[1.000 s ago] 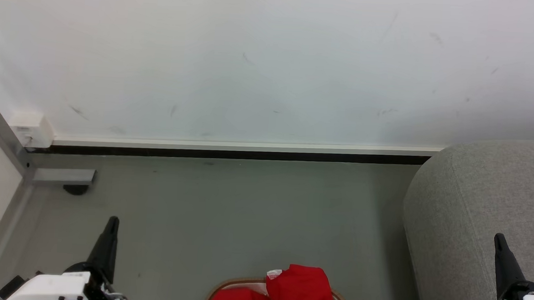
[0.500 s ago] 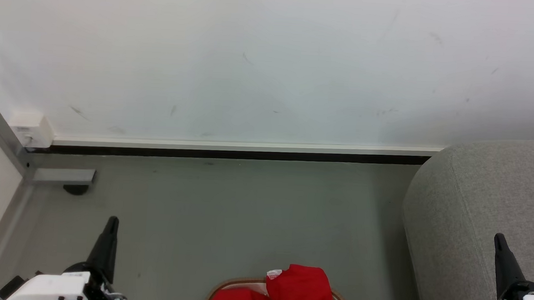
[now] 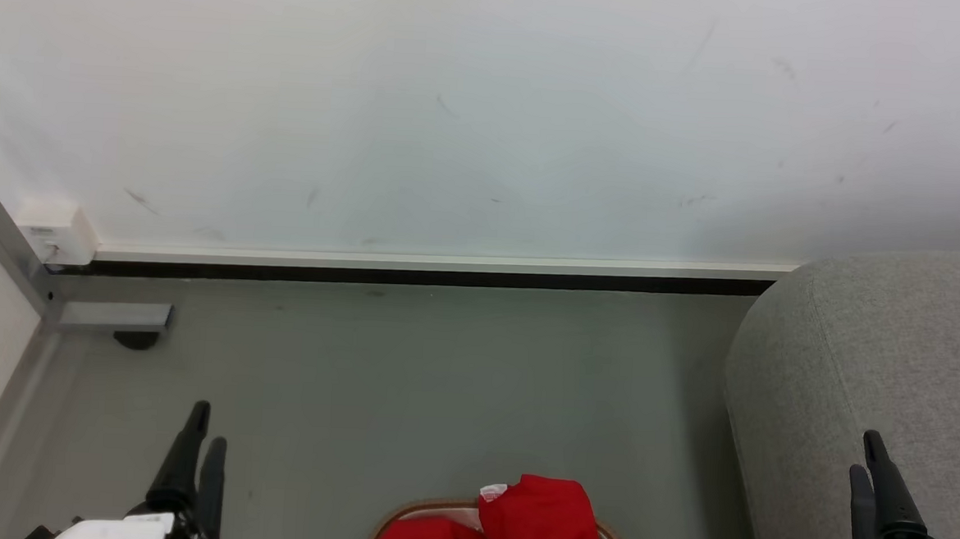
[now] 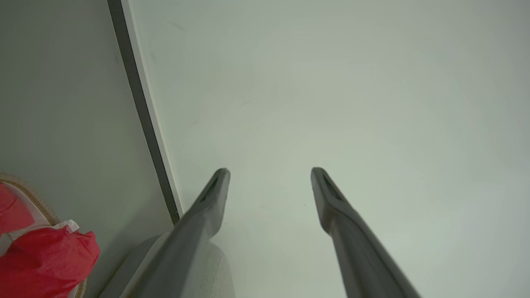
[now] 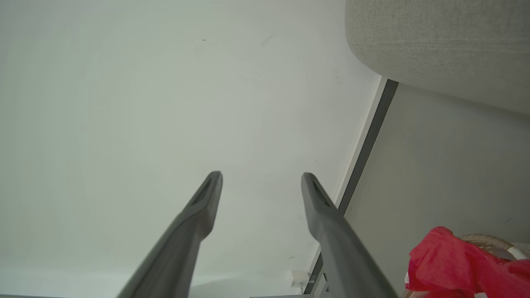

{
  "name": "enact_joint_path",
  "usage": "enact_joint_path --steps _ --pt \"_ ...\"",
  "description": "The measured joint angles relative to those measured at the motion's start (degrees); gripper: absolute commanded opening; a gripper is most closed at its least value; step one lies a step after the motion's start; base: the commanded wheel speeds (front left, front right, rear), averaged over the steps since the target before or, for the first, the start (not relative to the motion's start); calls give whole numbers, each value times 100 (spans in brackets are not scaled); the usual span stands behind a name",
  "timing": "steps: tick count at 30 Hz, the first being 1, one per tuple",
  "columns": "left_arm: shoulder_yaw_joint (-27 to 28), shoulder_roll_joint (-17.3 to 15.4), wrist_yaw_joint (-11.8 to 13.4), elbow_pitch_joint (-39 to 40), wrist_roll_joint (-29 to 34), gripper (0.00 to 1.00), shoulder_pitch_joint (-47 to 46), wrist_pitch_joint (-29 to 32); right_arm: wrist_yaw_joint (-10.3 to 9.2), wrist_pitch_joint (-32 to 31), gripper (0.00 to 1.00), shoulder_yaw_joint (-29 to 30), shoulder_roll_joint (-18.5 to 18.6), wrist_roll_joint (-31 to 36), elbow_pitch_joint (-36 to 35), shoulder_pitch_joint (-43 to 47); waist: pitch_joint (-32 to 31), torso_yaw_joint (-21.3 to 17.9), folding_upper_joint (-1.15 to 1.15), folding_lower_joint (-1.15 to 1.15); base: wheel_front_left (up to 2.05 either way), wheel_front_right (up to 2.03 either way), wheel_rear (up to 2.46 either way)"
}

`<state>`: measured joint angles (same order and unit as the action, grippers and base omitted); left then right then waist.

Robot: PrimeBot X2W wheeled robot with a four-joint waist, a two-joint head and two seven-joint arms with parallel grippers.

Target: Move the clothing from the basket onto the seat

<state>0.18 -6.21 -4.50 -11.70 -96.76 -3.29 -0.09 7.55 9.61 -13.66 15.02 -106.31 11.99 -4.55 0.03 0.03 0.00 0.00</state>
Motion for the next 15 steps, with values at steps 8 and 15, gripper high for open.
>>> enact_joint_path --steps 8,15 --pt "-44 -4 -26 222 326 100 0 -158 0 55 100 19 -124 412 -143 -1 3 -5 0 0 0 0 0" --pt "-8 -10 -53 344 1070 100 1 -307 0 105 100 77 -253 1085 -276 -7 0 -18 0 0 0 0 0"
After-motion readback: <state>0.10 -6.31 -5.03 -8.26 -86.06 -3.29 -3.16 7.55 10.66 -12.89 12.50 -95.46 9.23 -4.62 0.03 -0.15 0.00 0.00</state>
